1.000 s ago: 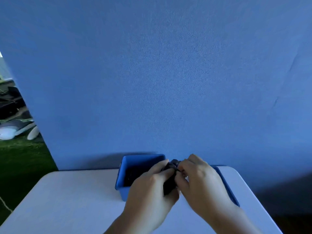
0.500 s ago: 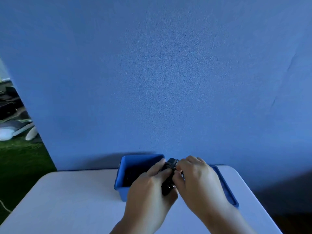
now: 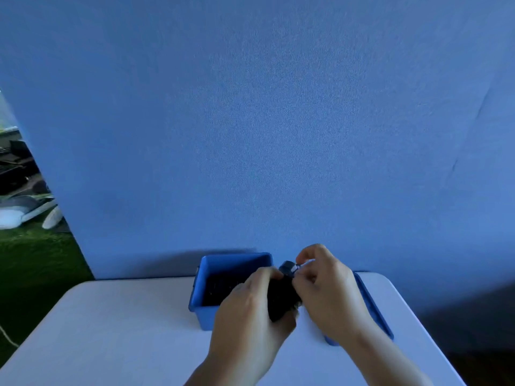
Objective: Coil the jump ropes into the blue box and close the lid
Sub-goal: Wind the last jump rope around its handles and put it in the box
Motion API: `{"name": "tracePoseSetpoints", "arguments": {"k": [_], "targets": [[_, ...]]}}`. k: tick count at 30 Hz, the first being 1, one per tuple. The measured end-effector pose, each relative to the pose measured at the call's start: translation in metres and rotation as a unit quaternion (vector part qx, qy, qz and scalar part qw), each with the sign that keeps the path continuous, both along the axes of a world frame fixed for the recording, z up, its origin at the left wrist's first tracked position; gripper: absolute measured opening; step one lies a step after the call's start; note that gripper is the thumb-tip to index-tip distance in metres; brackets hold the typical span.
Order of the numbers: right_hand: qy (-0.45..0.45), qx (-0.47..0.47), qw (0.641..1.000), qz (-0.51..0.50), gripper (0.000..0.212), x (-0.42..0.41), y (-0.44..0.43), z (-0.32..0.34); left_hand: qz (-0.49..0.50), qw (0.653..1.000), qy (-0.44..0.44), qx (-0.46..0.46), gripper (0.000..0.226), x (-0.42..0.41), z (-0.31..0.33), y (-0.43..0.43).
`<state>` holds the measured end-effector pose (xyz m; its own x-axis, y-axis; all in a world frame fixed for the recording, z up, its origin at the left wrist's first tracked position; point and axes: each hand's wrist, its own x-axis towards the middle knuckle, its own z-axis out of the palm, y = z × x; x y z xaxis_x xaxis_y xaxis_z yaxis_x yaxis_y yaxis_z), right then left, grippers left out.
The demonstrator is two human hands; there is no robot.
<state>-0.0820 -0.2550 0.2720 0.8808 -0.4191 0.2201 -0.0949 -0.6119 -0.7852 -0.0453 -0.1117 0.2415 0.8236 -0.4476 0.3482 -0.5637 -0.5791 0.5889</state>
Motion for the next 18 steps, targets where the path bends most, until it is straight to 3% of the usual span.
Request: {"name": "tracePoseSetpoints", "arguments": {"k": [5,10,12,14,18], "targets": [[0.05,0.175,0.983,0.021,0.016,-0.002,-0.007,0.004,-0.022,1.0,0.0,-0.003,0.04,0.0,0.002,0.003],[0.108,0.168,0.978,0.065,0.017,-0.005,-0.012,0.004,-0.037,0.999,0.005,0.004,0.041,0.001,0.003,0.006],[0.13,0.124,0.977,0.113,0.025,-0.007,-0.01,0.003,-0.042,0.999,0.024,-0.004,0.041,0.001,0.004,0.007],[0.131,0.014,0.98,0.148,0.034,-0.011,-0.01,0.001,-0.048,0.998,0.046,-0.012,0.04,0.001,0.006,0.008],[0.118,-0.12,0.97,0.178,0.038,-0.017,-0.019,0.005,-0.068,0.994,0.083,-0.026,0.034,-0.002,0.008,0.008]]}}
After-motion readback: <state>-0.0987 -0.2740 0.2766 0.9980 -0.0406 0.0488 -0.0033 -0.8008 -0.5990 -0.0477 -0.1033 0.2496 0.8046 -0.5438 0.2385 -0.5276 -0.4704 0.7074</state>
